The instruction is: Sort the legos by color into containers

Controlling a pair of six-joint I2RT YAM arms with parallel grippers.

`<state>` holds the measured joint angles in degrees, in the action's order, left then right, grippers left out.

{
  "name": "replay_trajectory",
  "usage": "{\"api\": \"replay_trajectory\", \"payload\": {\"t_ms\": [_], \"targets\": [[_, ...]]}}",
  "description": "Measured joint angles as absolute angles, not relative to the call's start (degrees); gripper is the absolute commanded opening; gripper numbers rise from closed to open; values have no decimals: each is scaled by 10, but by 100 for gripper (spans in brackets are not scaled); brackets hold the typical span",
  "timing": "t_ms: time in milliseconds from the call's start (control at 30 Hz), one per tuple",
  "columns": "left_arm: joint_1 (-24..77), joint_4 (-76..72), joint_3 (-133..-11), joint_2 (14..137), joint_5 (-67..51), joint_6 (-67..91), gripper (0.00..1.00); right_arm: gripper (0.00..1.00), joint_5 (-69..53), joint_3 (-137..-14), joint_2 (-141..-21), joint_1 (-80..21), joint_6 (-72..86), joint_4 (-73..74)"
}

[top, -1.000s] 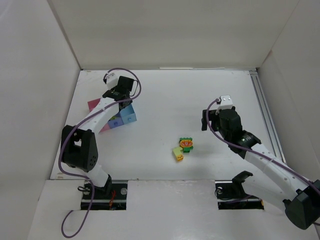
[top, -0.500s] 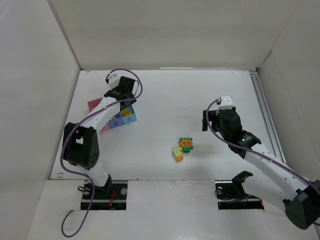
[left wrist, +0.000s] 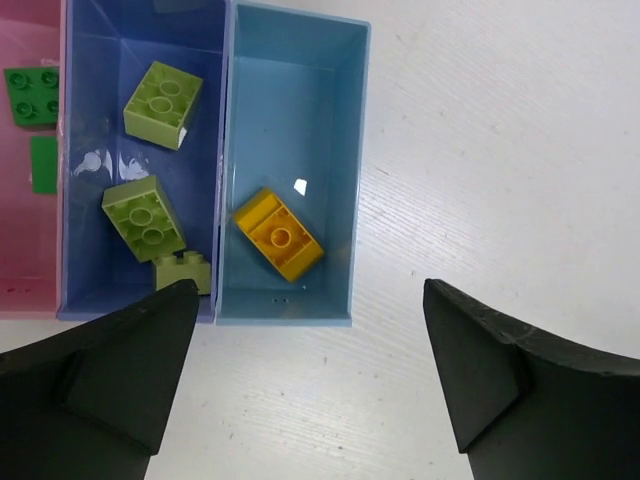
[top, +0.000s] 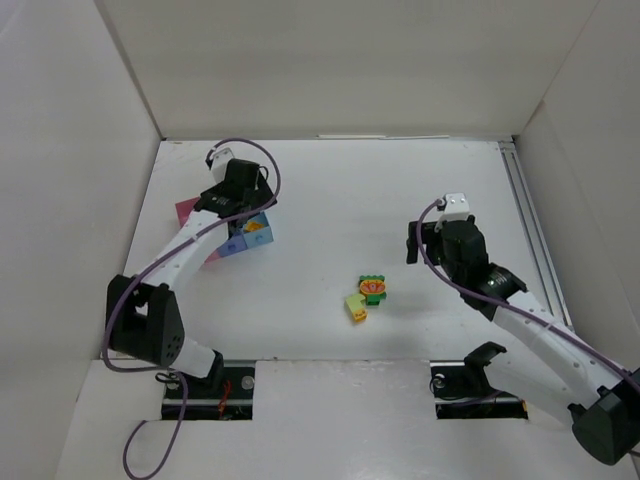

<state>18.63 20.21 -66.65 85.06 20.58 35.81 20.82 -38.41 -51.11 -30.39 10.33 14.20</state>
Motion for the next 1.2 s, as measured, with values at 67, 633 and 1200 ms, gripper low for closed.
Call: {"api": "replay_trajectory", "payload": {"t_ms": [67, 633, 1200], "targets": [[189, 195, -649, 822, 196, 353, 100, 100, 208, -384, -509, -304, 108, 151], [382, 131, -443, 649, 69, 334, 100, 96, 74, -329, -515, -348, 126, 202], [389, 120, -399, 602, 30, 358, 100, 97, 131, -388, -738, -464, 265, 153]]}}
